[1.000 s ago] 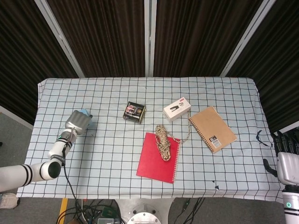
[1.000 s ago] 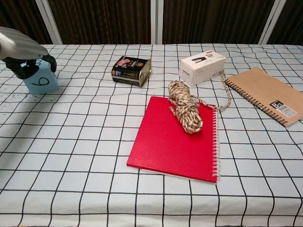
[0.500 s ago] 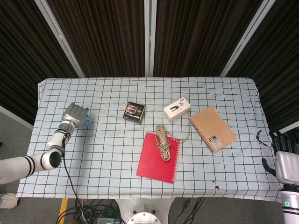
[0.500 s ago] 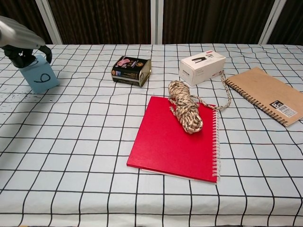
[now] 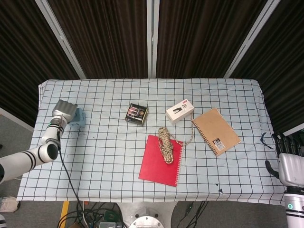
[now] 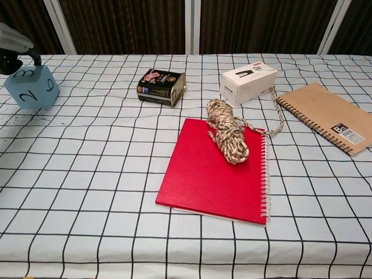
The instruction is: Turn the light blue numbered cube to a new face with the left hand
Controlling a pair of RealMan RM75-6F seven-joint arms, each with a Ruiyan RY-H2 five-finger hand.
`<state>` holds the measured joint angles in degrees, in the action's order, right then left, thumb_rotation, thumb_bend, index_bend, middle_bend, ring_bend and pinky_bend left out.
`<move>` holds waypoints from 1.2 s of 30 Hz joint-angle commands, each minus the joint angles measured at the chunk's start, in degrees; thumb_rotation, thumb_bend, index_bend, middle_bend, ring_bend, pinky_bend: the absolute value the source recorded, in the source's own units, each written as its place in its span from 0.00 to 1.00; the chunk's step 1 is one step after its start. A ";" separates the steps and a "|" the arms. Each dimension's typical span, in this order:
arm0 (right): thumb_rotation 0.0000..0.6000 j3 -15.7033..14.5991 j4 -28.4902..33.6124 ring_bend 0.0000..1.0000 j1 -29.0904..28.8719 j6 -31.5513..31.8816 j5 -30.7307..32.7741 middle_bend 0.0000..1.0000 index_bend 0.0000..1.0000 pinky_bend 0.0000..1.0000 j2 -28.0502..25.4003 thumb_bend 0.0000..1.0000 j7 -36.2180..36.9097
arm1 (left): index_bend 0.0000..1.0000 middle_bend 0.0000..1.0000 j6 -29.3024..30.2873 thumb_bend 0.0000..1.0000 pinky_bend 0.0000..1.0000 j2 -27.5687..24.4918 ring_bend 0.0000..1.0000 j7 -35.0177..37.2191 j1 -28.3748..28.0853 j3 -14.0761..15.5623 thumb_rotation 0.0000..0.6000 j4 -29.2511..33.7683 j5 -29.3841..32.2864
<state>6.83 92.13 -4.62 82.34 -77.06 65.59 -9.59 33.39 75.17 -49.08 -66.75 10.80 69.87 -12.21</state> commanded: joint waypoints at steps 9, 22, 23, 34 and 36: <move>1.00 -0.01 0.19 0.00 -0.20 0.05 -0.06 0.00 0.00 0.00 0.14 0.27 -0.39 | 0.20 0.85 -3.64 0.76 0.94 -0.53 0.93 1.79 -1.47 4.91 1.00 -3.00 6.32; 1.00 -0.07 -0.01 0.00 -0.21 0.32 -0.26 0.00 0.00 0.00 0.30 0.27 -0.16 | 0.22 0.86 -6.22 0.77 0.95 -2.14 0.94 3.95 -4.04 10.58 1.00 -1.17 10.93; 1.00 -0.10 -0.03 0.00 -0.24 0.28 -0.30 0.00 0.00 0.00 0.35 0.27 -0.17 | 0.24 0.86 -6.53 0.77 0.95 -2.25 0.94 4.31 -4.33 11.00 1.00 -0.88 11.24; 1.00 -0.05 -0.36 0.00 -0.54 -0.07 -0.26 0.00 0.00 0.00 0.55 0.27 0.01 | 0.31 0.86 -7.46 0.78 0.95 -3.52 0.94 8.42 -6.17 13.14 1.00 2.12 9.73; 1.00 -0.06 -0.50 0.00 -0.59 -0.12 -0.29 0.00 0.00 0.00 0.65 0.27 0.13 | 0.32 0.86 -8.26 0.78 0.95 -3.93 0.94 9.25 -6.87 13.74 1.00 2.98 10.03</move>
<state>6.77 91.63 -5.20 82.22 -77.34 66.23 -9.46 25.47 71.47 -40.17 -73.30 24.24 72.51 -2.29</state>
